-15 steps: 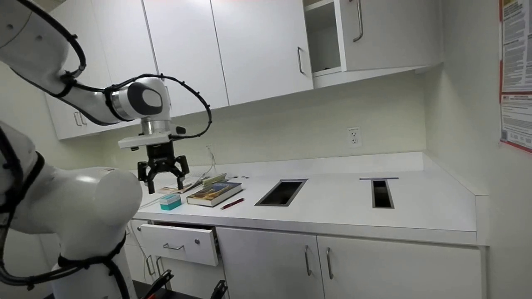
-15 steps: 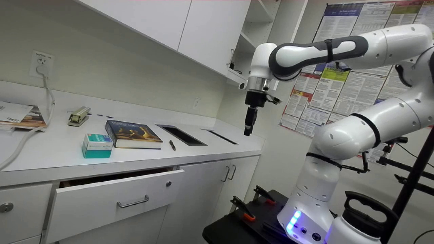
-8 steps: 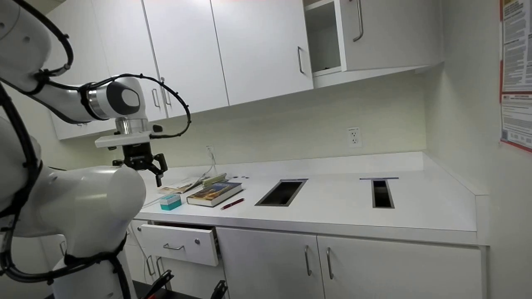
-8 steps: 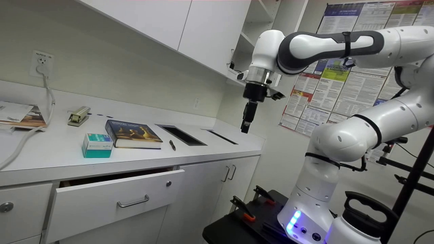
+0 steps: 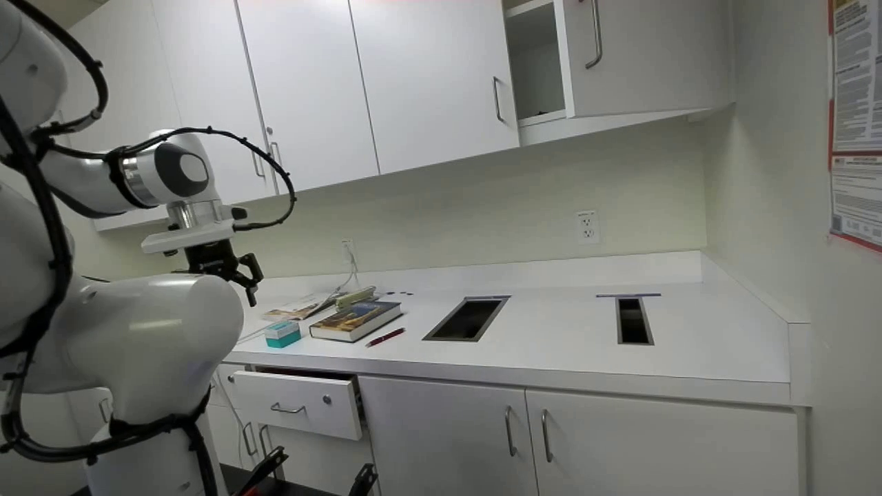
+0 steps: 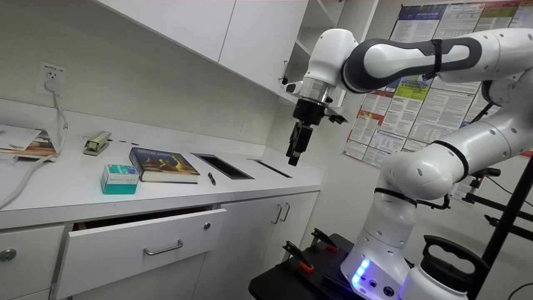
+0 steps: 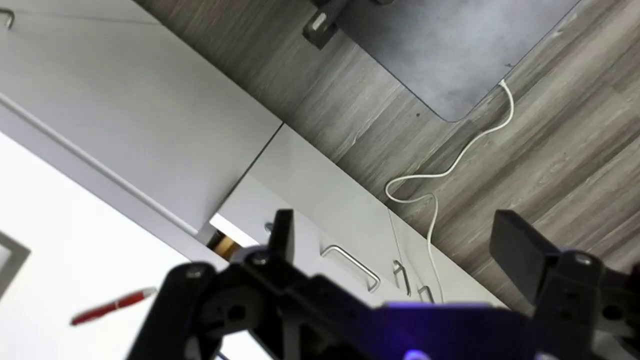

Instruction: Open the drawer,take out the brown card,put it back and put it on the counter and close it

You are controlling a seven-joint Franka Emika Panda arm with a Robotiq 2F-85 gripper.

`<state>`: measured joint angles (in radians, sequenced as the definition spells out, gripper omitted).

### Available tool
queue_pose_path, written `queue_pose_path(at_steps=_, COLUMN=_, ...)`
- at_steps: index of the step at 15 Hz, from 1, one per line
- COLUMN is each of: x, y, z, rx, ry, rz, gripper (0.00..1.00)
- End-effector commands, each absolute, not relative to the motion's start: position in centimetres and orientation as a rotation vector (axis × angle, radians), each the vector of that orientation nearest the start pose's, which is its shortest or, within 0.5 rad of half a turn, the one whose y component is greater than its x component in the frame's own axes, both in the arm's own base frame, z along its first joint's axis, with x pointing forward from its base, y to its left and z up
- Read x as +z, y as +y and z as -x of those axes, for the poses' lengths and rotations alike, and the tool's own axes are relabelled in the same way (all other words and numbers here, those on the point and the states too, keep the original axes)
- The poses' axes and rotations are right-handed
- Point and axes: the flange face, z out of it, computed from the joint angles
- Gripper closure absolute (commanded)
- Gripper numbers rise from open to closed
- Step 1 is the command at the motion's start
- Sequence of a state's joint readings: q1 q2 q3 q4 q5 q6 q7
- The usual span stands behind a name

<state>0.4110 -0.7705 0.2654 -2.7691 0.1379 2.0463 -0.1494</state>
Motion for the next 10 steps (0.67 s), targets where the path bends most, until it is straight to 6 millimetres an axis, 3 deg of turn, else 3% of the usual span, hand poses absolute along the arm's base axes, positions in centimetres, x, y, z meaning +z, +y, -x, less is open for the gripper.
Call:
queue_pose_path(at_steps=1, x=40.0, y=27.5, z=-22.1, rx=-0.204, ry=-1.375, rz=2.991, gripper=0.0)
queue_pose_path(at_steps=5, x=35.1, y=33.1, z=-19.4, rx=-0.415, ry=-1.603, rz=3.006, gripper=0.0)
queue_pose_path(at_steps=10, x=29.3, y=36.8, z=-18.0, rx=-0.539, ry=-1.743, rz=2.978, gripper=0.0)
